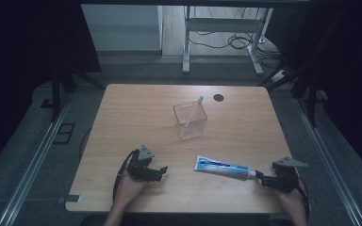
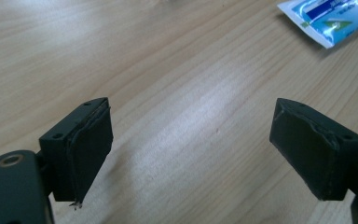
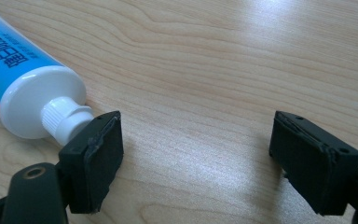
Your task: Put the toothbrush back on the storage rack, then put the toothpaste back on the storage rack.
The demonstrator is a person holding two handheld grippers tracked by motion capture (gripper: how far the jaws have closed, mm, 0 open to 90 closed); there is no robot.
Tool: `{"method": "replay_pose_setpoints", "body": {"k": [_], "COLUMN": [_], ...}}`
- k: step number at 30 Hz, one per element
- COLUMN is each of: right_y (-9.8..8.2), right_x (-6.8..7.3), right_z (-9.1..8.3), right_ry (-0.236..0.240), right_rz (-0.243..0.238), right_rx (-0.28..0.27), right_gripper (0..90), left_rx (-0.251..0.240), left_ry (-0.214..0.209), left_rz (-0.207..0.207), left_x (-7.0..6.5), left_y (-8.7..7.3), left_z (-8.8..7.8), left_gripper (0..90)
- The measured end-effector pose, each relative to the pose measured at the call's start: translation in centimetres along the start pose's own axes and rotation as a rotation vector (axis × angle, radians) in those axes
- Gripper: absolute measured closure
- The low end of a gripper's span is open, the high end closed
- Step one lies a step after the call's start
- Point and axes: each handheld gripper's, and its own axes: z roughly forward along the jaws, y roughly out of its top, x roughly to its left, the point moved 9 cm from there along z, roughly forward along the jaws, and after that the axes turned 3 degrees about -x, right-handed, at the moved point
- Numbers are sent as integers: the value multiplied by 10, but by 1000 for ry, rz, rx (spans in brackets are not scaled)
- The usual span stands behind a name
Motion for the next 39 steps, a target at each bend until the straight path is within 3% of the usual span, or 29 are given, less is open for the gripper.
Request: {"method": "replay_pose_setpoints", "body": {"k": [13,20,23,27,39], "right_y": [0,0,0,0,6], "right_x": [0,1,0,-1,7], "right_z": [0,0,0,-1,-12], "right_ry": [-1,-1,-3,-13,43], "right_rz": [0,1,4,11,29], "right_rx": [0,0,-1,-9,21], "right_gripper": [172,175,183,226,327], "left_rx": [50,52,62,61,62], "left_ry": [-3,9,22,21,22], "left_rz": [22,15,31,31,31], "left_x": [-7,-5,-6,-6,-6], "left_y": [-18,-19,-20,-20,-20], "left_z": [5,4,5,5,5], "left_gripper": [136,136,136,134,134]}}
